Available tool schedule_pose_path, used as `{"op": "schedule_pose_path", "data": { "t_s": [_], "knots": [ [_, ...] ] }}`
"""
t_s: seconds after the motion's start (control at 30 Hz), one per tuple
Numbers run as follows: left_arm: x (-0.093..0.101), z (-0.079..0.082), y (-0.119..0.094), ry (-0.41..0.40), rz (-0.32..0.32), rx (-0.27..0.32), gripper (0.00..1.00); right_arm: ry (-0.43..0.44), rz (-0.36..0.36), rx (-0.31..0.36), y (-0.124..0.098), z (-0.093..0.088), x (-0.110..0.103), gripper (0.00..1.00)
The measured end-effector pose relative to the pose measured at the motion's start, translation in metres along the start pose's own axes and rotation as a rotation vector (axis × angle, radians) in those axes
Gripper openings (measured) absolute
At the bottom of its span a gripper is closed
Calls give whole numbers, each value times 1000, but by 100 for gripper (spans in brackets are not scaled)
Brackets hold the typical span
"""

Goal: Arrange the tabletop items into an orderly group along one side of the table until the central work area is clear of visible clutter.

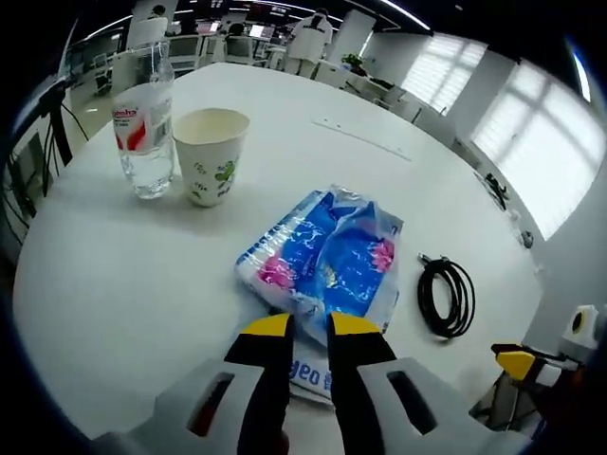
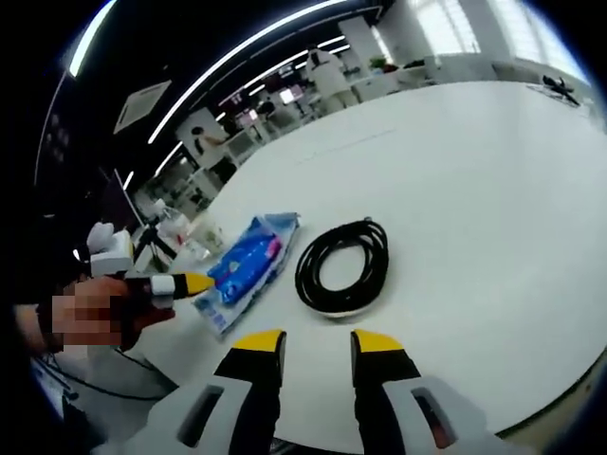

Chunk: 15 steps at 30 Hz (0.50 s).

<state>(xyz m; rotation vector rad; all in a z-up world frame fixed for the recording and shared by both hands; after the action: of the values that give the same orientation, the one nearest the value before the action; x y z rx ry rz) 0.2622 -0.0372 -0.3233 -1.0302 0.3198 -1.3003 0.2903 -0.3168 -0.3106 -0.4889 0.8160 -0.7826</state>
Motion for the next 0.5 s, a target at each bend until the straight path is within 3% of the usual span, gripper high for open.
{"op": "schedule_pose_path", "data": {
  "t_s": [0.33, 0.5],
  "knots": [
    [-10, -3, -3, 19, 1, 6, 2, 4, 1, -26, 5, -8, -12, 27],
    [-7, -3, -6, 61, -10, 4, 1, -8, 15, -28, 13, -2, -23, 29]
  ]
}}
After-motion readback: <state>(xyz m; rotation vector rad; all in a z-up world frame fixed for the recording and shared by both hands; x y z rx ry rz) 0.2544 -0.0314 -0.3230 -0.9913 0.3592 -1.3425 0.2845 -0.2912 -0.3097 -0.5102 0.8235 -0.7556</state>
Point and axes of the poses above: the point that each gripper's makers call its tool centre point, and the gripper's own axes: y roughly forward along the fingers, x roughly to its right, z roughly out of its top, the point moved 8 cm from there along -y, roughly backward along the fingers, and after that the axes turned 4 degrees about -x, right-handed, at the moved point
